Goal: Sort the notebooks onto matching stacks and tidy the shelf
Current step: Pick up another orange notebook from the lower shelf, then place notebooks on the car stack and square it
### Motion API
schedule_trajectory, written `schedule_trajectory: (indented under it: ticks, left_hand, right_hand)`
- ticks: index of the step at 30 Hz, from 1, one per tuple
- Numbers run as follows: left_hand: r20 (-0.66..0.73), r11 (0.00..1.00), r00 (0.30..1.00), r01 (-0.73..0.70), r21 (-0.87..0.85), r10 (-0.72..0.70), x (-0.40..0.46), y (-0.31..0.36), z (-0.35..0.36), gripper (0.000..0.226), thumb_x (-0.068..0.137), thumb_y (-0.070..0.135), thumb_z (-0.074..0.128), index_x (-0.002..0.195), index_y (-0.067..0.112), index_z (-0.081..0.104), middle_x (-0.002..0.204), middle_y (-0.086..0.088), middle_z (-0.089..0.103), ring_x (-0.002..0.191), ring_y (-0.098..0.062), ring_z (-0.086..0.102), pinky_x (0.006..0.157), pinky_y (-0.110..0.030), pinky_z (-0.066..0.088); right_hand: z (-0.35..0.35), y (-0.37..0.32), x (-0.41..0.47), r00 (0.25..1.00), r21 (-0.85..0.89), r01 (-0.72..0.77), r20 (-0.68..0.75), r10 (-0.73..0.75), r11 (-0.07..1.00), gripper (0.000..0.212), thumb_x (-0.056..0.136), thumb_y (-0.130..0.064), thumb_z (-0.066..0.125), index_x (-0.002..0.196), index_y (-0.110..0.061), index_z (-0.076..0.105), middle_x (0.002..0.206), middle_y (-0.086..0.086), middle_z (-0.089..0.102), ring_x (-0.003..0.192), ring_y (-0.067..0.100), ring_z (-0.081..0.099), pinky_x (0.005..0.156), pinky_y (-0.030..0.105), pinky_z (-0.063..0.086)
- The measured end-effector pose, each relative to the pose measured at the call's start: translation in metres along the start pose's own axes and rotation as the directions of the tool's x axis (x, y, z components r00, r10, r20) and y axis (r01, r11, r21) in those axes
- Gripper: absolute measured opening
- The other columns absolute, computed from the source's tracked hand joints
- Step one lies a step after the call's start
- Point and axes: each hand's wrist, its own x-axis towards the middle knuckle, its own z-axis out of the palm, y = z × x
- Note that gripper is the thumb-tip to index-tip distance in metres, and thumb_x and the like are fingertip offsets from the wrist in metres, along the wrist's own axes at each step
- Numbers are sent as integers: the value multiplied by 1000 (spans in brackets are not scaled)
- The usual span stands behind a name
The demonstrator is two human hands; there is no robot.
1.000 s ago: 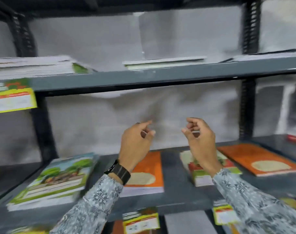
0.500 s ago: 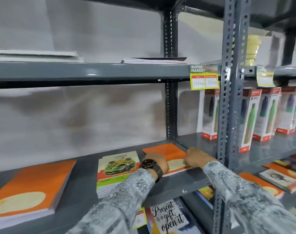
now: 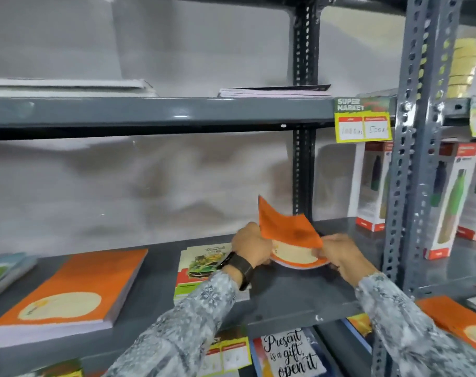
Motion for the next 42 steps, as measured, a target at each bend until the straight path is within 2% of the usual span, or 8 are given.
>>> schedule_trajectory:
  ticks: [8,14,18,23,30,33,37,42]
  left_hand:
    - [-309,966,925,-251,-60,221,-44,-101,-164,40,94,26,68,128,42,53,100,9,72,92,-20,72,79,-48,61]
    - [-414,979,910,-104,-173,24,-90,-198,-280,34,93,8,71,118,30,66,87,0,71,82,-24,72,77,-43,61]
    - [-358,991,934,-35,-132,-15,-110,-236,-314,25,97,3,64,99,26,76,73,13,78,69,-4,74,58,-13,54]
    - [-235,955,964,178,237,-122,-116,-258,-326,23,100,27,62,84,16,75,75,2,74,73,-15,70,67,-29,50]
    - [-292,748,955,236,621,-59,-116,-241,-324,34,96,37,62,121,16,72,120,-8,69,126,-26,59,97,-35,49]
    - [-370,807,903,44,589,221,-119,-218,-296,40,96,38,63,135,30,66,112,0,66,99,-17,64,89,-33,51]
    - [-239,909,913,-241,339,332,-120,-192,-222,35,92,45,62,124,37,72,103,17,75,88,-1,66,87,-26,54]
    - [-47,916,942,-312,250,334,-109,-182,-141,60,91,62,55,147,49,38,137,24,64,118,4,58,88,-6,40]
  right_hand:
    - [112,-66,-97,941,352,222,166,-294,909,47,74,7,82,109,-20,64,98,4,76,88,21,76,74,38,63]
    - [234,-89,-174,843,369,286,341,-415,884,45,71,5,85,102,-20,66,86,6,78,73,16,78,67,30,61]
    - [289,-85,-204,819,277,314,405,-407,908,33,70,4,85,93,-16,74,80,-1,80,70,13,77,59,22,59]
    - [312,-71,-216,810,20,380,476,-344,925,20,63,-17,92,75,-18,76,74,-8,80,70,10,77,77,39,64]
    - [299,-65,-230,757,-139,609,396,-520,781,33,73,-44,87,94,-37,62,74,-23,55,64,-5,59,52,8,39]
    - [266,-57,-217,704,-92,700,258,-661,709,42,82,-37,80,121,-26,68,88,-15,59,74,1,59,65,16,45]
    - [191,-30,-179,619,-108,782,18,-785,614,24,88,-21,74,111,-30,75,93,-17,65,86,2,64,79,28,52]
    - [119,9,-136,772,-216,630,65,-632,746,15,90,-39,72,103,-47,73,102,-16,69,88,6,69,80,32,56]
